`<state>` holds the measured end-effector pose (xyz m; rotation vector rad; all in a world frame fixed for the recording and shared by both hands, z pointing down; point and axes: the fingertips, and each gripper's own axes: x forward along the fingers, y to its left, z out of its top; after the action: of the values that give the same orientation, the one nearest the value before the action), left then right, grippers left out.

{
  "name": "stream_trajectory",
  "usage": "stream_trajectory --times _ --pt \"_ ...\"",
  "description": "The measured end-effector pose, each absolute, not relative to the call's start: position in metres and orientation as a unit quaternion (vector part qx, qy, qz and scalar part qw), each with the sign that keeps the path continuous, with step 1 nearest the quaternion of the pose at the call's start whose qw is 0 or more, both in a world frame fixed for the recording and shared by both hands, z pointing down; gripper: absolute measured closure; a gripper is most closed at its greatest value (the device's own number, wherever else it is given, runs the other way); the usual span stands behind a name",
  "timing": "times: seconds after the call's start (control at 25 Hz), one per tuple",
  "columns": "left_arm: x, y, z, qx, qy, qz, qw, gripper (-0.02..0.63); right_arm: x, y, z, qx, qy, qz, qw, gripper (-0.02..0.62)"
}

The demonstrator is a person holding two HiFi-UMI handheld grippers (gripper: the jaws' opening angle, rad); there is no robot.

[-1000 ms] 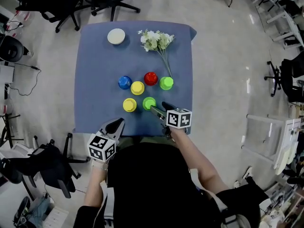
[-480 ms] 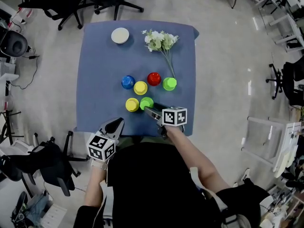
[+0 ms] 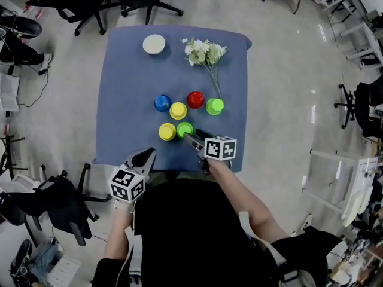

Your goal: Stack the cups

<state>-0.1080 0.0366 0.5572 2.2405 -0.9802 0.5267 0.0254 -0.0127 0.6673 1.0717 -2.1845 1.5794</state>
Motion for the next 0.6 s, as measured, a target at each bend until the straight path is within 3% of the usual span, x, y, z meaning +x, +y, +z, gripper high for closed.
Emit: stream_trajectory --times 0.28,0.6 --pt "-0.110 0.038 0.559 0.848 -0.375 0.200 0.315 0.597 0.017 -0.010 0.667 0.345 -0.736 0.575 0.092 0.344" --pt "-0.106 0.037 0.556 0.849 -0.376 0.198 0.313 0.597 0.019 -0.010 0.665 0.347 -0.738 0.571 0.095 0.331"
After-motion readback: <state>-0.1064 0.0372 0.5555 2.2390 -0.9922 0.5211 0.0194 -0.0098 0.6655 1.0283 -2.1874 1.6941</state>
